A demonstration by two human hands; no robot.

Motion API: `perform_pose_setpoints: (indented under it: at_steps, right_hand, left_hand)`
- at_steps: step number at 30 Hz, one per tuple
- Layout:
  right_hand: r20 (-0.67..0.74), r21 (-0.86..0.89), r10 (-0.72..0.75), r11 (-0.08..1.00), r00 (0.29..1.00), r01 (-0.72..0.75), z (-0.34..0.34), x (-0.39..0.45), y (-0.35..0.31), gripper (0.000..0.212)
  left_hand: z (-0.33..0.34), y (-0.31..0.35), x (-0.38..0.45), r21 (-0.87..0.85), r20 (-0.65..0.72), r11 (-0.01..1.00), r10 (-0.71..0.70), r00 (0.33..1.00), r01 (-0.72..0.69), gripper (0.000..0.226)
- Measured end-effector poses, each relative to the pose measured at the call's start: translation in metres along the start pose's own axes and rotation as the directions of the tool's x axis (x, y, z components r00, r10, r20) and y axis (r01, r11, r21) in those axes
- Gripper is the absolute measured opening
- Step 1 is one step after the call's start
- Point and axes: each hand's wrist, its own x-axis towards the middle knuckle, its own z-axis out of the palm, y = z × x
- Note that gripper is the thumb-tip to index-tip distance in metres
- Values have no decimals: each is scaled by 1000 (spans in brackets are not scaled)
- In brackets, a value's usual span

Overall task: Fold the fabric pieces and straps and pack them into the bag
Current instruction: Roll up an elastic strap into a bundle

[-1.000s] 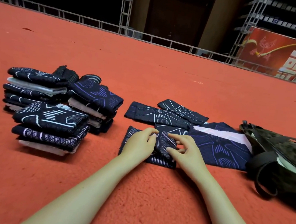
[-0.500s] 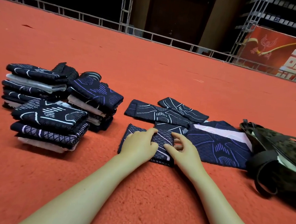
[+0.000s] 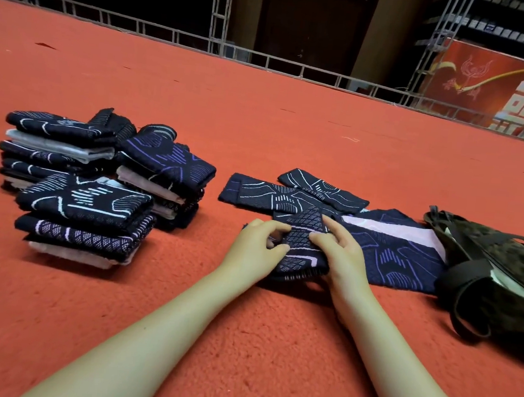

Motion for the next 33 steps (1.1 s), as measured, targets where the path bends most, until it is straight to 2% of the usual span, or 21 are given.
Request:
perform_pose_setpoints:
  at_steps: [3, 5, 7, 9, 10, 12, 14, 19, 20, 21, 22, 23, 24, 25, 26, 28, 30, 33]
  right_hand:
    - [2, 113, -9, 994, 1000, 8, -3, -2, -5, 48]
    - [44, 135, 2, 991, 999, -8, -2, -3, -7, 40]
    - [115, 115, 27, 993, 993, -41, 1, -4, -5, 33]
    - [152, -21, -3, 1000, 988, 6, 4, -6, 0, 33]
    - [160, -129, -50, 989, 986, 71, 5, -7, 2, 35]
    - [183, -343, -165, 913, 969, 220, 8, -10, 6, 40]
    - [212, -455, -223, 839, 952, 298, 10, -13, 8, 42]
    - [174, -458, -211, 847, 962, 269, 14, -13, 12, 48]
    - [158, -454, -196, 856, 968, 247, 14, -13, 11, 50]
    - [143, -452, -167, 866, 976, 214, 13, -12, 11, 53]
    - [136, -439, -122, 882, 983, 170, 13, -13, 11, 56]
    - [136, -392, -65, 913, 989, 114, 14, -13, 11, 57]
    - [139, -317, 8, 948, 990, 37, 16, -15, 9, 57]
    - [149, -237, 80, 970, 986, -42, 17, -17, 9, 57]
    - [163, -190, 129, 977, 978, -97, 18, -17, 8, 57]
    - [196, -223, 160, 968, 967, -115, 19, -18, 8, 54]
    - [220, -288, 134, 955, 966, -67, 21, -19, 9, 49]
    - [188, -278, 86, 960, 978, -32, 24, -18, 11, 55]
  left_hand:
    - [6, 5, -3, -173, 45, 984, -40, 998, 47, 34]
    - [9, 9, -5, -271, 86, 956, -91, 992, 111, 32]
    - [10, 10, -4, -291, 115, 942, -141, 983, 169, 25]
    - [9, 12, -4, -382, 138, 895, -193, 971, 232, 27]
    - [7, 12, -4, -477, 161, 832, -234, 959, 283, 31]
    - [4, 13, -1, -665, 216, 638, -333, 918, 388, 38]
    - [0, 15, 0, -732, 237, 532, -386, 891, 425, 41]
    - [0, 15, 1, -750, 188, 533, -394, 900, 391, 28]
    - [-2, 15, 1, -732, 180, 557, -396, 901, 391, 30]
    - [-4, 16, 2, -678, 159, 626, -387, 908, 385, 34]
    - [-7, 13, 3, -543, 115, 754, -368, 923, 369, 40]
    - [-11, 10, 5, -294, 63, 895, -332, 941, 335, 46]
    - [-14, 5, 5, 13, 30, 959, -285, 958, 284, 51]
    - [-15, 1, 3, 260, 21, 937, -246, 969, 232, 55]
    - [-16, -1, 0, 397, 29, 894, -240, 970, 209, 56]
    - [-15, -2, -2, 463, 42, 861, -259, 965, 211, 54]
    - [-14, -3, -1, 460, 58, 862, -267, 962, 212, 54]
    - [-16, -5, 4, 400, 48, 883, -287, 957, 245, 54]
